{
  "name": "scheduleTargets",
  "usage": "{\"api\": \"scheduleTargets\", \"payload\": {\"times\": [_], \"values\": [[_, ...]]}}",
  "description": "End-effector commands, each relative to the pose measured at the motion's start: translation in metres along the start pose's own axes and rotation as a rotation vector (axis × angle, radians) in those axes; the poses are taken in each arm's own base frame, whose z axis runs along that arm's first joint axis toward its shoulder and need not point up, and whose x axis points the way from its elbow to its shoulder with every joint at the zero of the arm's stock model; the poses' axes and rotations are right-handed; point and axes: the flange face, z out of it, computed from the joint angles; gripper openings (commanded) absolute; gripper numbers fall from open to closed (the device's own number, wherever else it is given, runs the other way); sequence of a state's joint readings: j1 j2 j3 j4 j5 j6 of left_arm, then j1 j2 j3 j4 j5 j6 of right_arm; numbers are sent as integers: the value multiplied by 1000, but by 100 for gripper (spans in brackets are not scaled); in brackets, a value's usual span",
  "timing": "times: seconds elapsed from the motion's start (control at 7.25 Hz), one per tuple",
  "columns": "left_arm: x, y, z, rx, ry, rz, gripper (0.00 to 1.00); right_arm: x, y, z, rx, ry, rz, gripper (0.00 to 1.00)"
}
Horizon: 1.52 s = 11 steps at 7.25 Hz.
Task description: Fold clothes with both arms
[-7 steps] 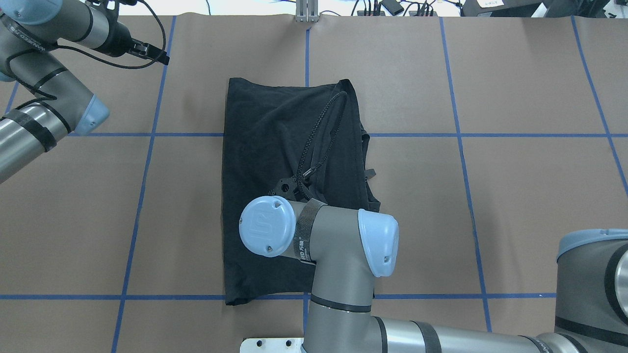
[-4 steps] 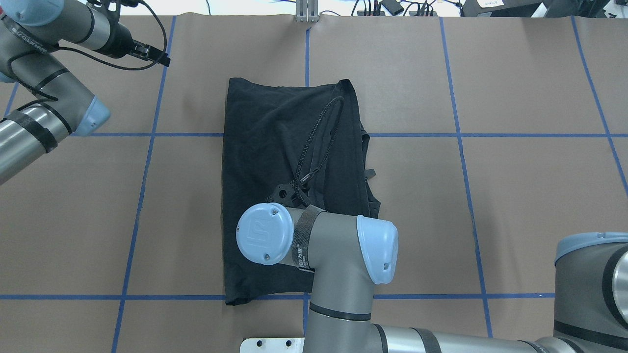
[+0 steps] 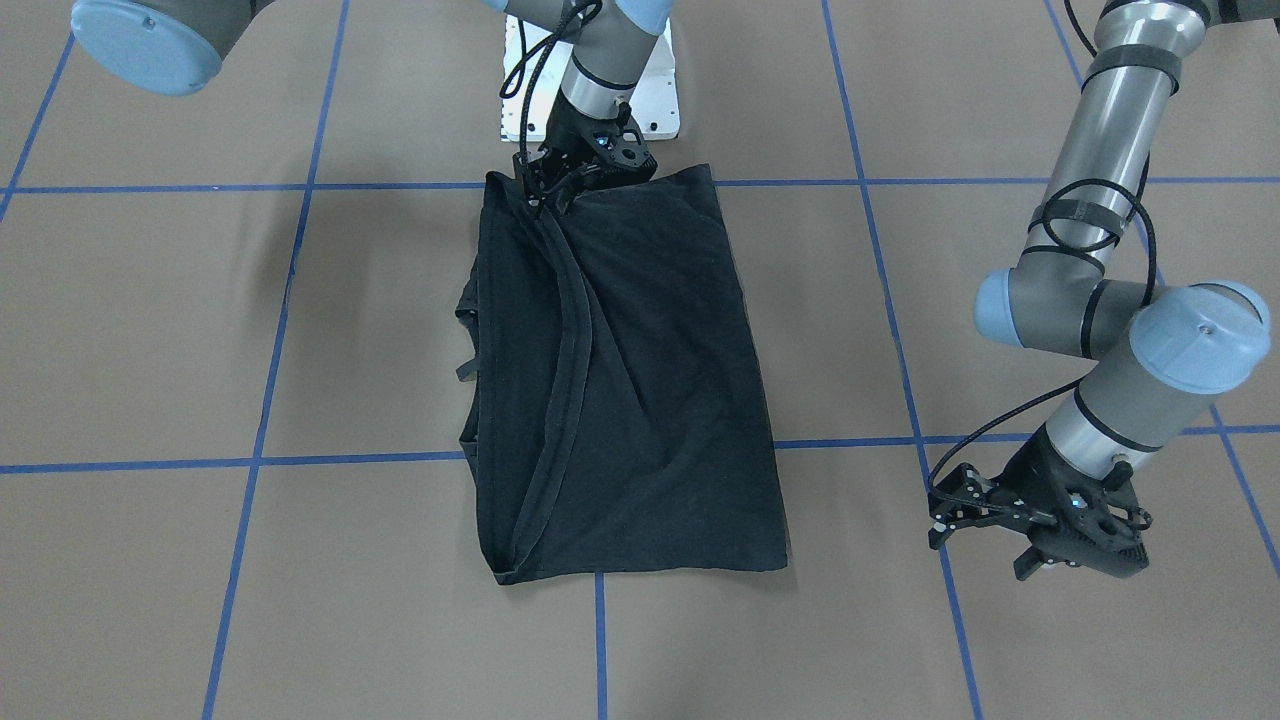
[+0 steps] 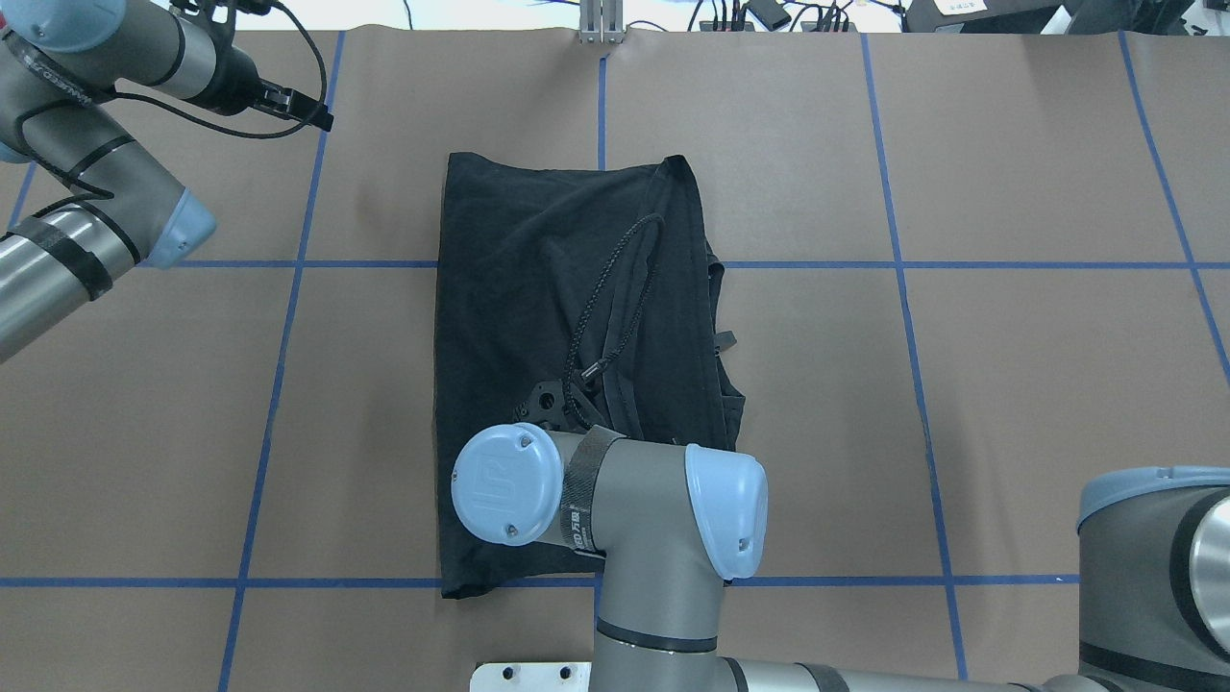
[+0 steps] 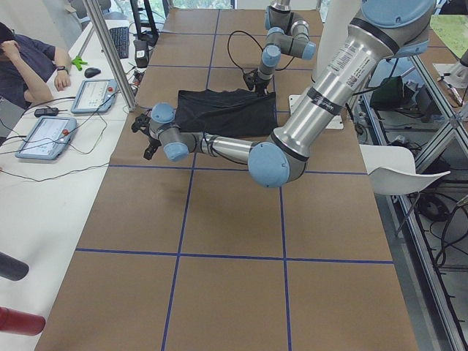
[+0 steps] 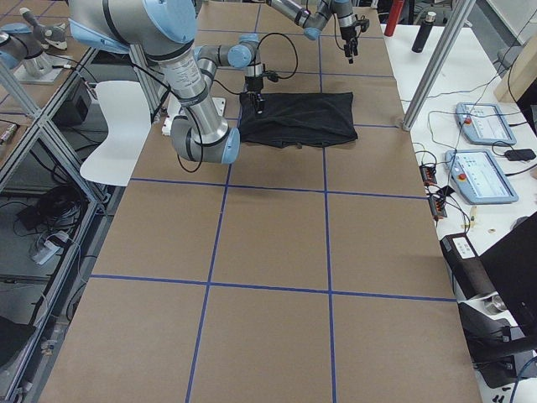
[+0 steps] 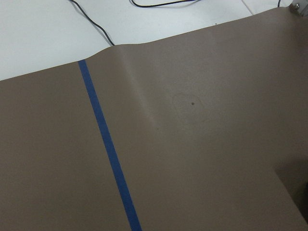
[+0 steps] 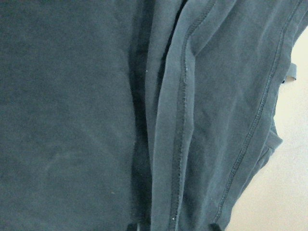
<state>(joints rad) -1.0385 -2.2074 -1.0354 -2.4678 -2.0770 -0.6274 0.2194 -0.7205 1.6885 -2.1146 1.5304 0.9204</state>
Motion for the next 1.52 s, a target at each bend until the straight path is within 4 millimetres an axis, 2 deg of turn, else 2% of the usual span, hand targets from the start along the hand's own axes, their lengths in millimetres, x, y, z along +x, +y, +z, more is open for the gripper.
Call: {"api": "scheduleTargets", "payload": {"times": [0.0, 0.28, 0.55, 0.69, 1.1, 1.24, 1.38], "values": [[0, 0, 0, 0, 0, 0, 100, -8, 3, 10, -13, 17, -6, 62], [1, -1, -1, 2, 2, 0, 100, -9, 3, 16, -16, 26, -7, 56], [0, 0, 0, 0, 0, 0, 100, -8, 2, 18, -13, 37, -7, 31], [1, 0, 0, 1, 1, 1, 100, -7, 3, 17, -13, 37, -9, 23], [1, 0, 0, 1, 1, 1, 100, -7, 2, 17, -11, 35, -7, 9], [1, 0, 0, 1, 1, 1, 100, -7, 2, 15, -10, 34, -7, 0], [0, 0, 0, -1, -1, -1, 100, -2, -2, 10, -4, 27, 2, 0]]}}
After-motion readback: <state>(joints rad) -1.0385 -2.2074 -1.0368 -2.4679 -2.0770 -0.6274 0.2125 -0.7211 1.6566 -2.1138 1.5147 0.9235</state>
